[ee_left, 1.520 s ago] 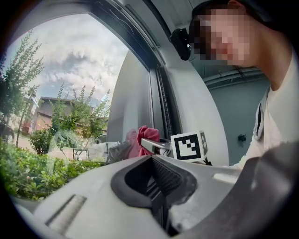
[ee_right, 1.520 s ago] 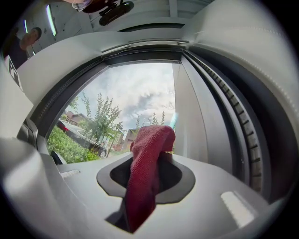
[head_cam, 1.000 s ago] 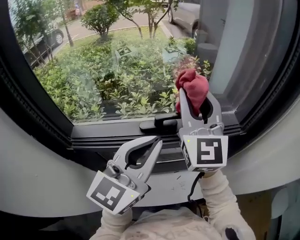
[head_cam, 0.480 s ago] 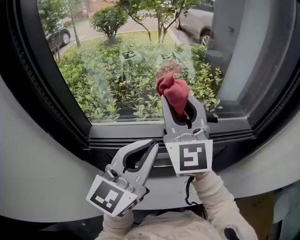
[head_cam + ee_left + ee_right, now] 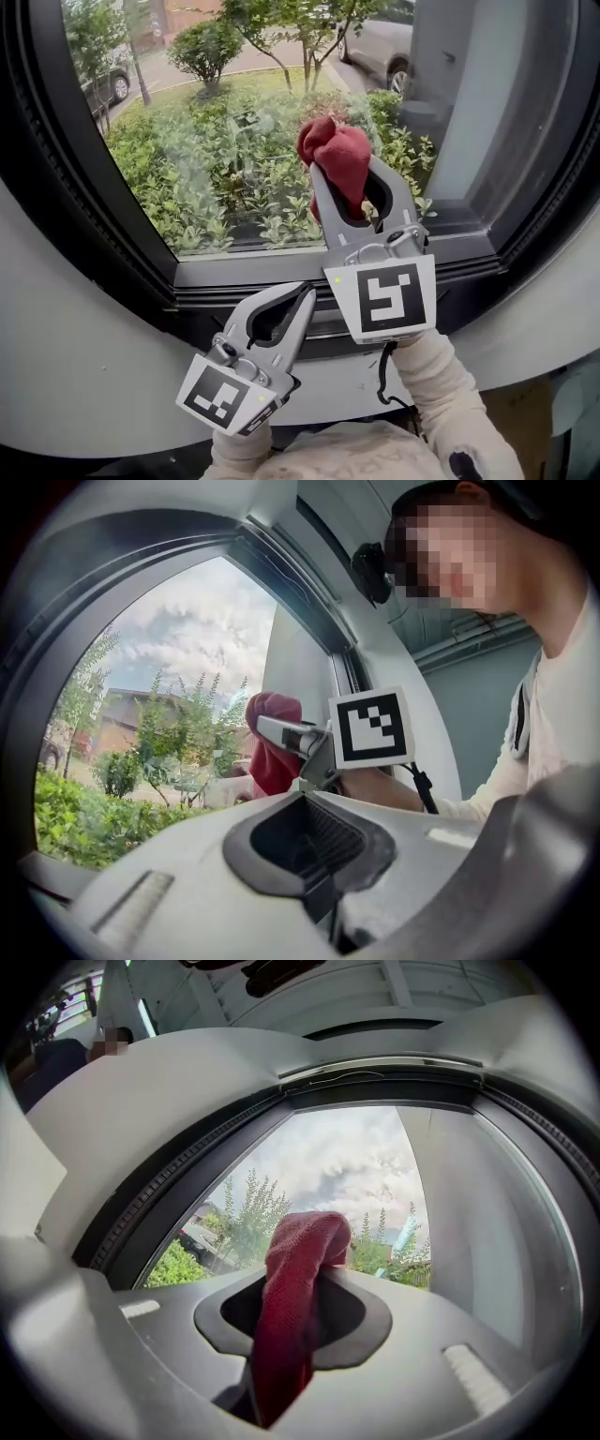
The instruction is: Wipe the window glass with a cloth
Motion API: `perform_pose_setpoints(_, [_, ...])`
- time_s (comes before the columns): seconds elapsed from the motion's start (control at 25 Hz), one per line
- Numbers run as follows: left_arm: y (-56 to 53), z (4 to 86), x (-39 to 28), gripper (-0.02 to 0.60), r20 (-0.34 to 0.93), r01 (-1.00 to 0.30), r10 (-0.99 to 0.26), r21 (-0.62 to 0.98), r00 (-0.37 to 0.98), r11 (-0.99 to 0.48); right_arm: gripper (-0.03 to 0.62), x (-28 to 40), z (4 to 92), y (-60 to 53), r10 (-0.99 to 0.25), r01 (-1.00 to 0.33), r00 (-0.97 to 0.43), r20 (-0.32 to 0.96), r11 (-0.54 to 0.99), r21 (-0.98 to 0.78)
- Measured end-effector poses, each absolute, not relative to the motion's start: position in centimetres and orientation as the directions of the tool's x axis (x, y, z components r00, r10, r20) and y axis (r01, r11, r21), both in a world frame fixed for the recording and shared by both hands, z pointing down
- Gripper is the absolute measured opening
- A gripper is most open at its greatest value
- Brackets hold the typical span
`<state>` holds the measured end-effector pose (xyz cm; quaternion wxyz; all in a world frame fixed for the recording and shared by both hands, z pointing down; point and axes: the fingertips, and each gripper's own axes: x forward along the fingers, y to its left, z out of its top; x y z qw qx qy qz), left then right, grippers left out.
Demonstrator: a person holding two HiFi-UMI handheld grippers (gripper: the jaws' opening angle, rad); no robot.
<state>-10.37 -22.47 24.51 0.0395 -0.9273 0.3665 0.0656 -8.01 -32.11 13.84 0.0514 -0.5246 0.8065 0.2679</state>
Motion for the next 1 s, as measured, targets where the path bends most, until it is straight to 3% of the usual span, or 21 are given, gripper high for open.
perform_pose_setpoints(0.32, [-23.3, 24.2, -8.6, 0.000, -0.155, -0.691, -0.679, -0.033, 0.718, -0.722, 0.126, -4.5, 12.2, -32.2, -0.808, -0.898, -0.419, -0.414, 0.300, 0.323])
perform_pose_setpoints(1.0, [-24.6, 23.0, 2.9, 0.000, -0.146, -0.625, -0.613, -0.056, 0.776, -0.778, 0.127, 13.8, 11.7, -33.4, -0.865, -0.940, -0.284, -0.414, 0.167, 0.297])
